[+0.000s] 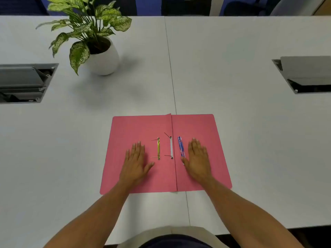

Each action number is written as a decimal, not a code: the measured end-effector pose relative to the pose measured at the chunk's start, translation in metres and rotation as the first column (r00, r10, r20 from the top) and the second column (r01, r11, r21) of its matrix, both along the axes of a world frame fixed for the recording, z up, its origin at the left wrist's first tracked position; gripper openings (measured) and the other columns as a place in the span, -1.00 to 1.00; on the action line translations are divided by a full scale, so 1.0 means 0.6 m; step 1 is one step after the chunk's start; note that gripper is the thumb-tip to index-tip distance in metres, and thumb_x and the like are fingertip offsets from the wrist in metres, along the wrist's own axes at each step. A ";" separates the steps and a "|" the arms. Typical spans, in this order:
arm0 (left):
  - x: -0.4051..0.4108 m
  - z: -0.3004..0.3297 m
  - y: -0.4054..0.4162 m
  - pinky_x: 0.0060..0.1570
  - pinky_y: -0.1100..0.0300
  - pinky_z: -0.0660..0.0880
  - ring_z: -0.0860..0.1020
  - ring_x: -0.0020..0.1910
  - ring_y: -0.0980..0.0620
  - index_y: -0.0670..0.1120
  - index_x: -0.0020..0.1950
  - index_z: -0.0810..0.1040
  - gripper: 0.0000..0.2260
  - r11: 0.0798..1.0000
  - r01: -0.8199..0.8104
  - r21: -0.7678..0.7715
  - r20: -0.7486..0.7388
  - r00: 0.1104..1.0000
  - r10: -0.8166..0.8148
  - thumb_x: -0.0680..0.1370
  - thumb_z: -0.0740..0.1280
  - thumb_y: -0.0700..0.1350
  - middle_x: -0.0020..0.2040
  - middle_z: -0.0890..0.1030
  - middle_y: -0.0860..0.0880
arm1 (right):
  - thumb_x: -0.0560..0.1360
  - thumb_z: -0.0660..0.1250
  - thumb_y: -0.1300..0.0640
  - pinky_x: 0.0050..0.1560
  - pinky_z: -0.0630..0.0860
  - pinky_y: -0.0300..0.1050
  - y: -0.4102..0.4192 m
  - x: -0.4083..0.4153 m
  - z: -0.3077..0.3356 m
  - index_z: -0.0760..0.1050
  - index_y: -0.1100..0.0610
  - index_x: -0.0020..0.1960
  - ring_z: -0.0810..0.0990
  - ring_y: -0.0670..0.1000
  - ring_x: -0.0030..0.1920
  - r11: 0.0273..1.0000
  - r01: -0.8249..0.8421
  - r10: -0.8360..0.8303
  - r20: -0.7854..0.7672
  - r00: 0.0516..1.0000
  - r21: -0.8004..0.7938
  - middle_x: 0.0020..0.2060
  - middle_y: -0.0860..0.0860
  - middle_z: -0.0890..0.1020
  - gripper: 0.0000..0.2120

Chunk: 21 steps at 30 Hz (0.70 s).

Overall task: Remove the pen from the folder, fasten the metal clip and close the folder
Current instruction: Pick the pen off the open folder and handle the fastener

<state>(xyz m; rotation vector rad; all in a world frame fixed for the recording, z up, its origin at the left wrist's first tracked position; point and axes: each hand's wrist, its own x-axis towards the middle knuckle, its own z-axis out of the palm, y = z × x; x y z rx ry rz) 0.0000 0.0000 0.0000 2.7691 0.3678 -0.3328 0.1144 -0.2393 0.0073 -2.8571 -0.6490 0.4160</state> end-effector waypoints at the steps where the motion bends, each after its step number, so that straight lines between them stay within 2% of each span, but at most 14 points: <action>1: -0.006 -0.006 -0.004 0.51 -0.01 -0.29 -0.27 0.57 -0.03 -0.10 0.57 -0.23 -0.08 1.000 -0.001 -0.006 -0.023 1.000 0.000 0.38 -0.36 0.48 0.60 -0.22 -0.06 | 0.58 -0.10 -0.21 0.53 -0.17 0.04 0.001 -0.006 -0.003 -0.12 0.18 0.54 -0.12 0.08 0.56 1.000 0.007 -0.007 -0.019 1.000 -0.002 0.56 0.12 -0.08 -0.32; 2: -0.010 -0.009 -0.008 0.51 -0.01 -0.29 -0.26 0.57 -0.04 -0.10 0.57 -0.22 -0.09 1.000 0.004 -0.008 -0.036 0.999 -0.005 0.39 -0.35 0.47 0.60 -0.21 -0.07 | 0.60 -0.02 -0.17 0.53 -0.10 0.05 0.002 -0.011 -0.002 -0.02 0.19 0.53 -0.02 0.11 0.56 1.000 0.020 -0.019 -0.038 0.999 0.016 0.56 0.14 0.01 -0.36; 4: -0.023 -0.022 -0.016 0.50 -0.02 -0.29 -0.25 0.58 -0.06 -0.10 0.58 -0.21 -0.11 1.000 0.008 -0.013 -0.072 0.997 -0.009 0.42 -0.31 0.45 0.61 -0.19 -0.09 | 0.60 0.11 -0.09 0.45 0.18 0.05 0.003 -0.022 -0.005 0.24 0.20 0.45 0.28 0.16 0.45 0.998 0.027 -0.027 -0.001 1.000 0.058 0.45 0.18 0.33 -0.47; 6: -0.028 -0.032 -0.020 0.51 -0.02 -0.28 -0.23 0.58 -0.08 -0.12 0.58 -0.20 -0.10 1.000 0.015 -0.013 -0.099 0.995 -0.016 0.41 -0.32 0.44 0.61 -0.19 -0.11 | 0.58 0.21 -0.02 0.18 0.43 0.00 0.007 -0.027 -0.006 0.44 0.19 0.29 0.49 0.14 0.16 0.995 0.012 -0.018 0.059 0.998 0.094 0.17 0.15 0.57 -0.61; 9: -0.027 -0.039 -0.021 0.52 -0.05 -0.26 -0.22 0.59 -0.10 -0.13 0.58 -0.19 -0.06 1.000 -0.001 -0.024 -0.108 0.994 -0.001 0.38 -0.37 0.46 0.61 -0.19 -0.10 | 0.55 0.28 0.05 -0.08 0.45 -0.06 0.015 -0.029 -0.002 0.54 0.19 0.15 0.51 0.09 -0.06 0.989 0.041 -0.052 0.075 0.996 0.143 -0.07 0.12 0.61 -0.73; 13: -0.027 -0.043 -0.023 0.52 -0.06 -0.27 -0.25 0.58 -0.10 -0.11 0.57 -0.23 -0.08 1.000 -0.001 -0.016 -0.107 0.994 0.000 0.38 -0.39 0.45 0.59 -0.24 -0.09 | 0.56 0.27 0.14 -0.22 0.41 -0.12 0.028 -0.030 -0.002 0.55 0.20 0.08 0.49 0.06 -0.14 0.977 0.120 -0.117 -0.027 0.993 0.176 -0.11 0.14 0.60 -0.82; 18: -0.027 -0.043 -0.023 0.50 -0.05 -0.31 -0.29 0.57 -0.09 -0.10 0.56 -0.27 -0.14 1.000 0.003 -0.009 -0.112 0.994 -0.004 0.41 -0.35 0.43 0.56 -0.29 -0.08 | 0.50 0.30 0.25 -0.21 0.55 -0.09 0.042 -0.025 -0.001 0.58 0.20 -0.01 0.59 0.09 -0.23 0.889 0.352 -0.297 -0.217 0.930 0.292 -0.18 0.12 0.66 -0.89; 21: -0.027 -0.042 -0.025 0.50 -0.05 -0.32 -0.29 0.56 -0.09 -0.10 0.57 -0.24 -0.15 1.000 -0.006 -0.023 -0.108 0.994 0.004 0.43 -0.30 0.41 0.58 -0.27 -0.09 | 0.47 0.36 0.27 -0.17 0.57 -0.14 0.045 -0.027 0.003 0.59 0.18 -0.06 0.62 0.08 -0.25 0.770 0.501 -0.375 -0.356 0.856 0.395 -0.28 0.08 0.67 -0.93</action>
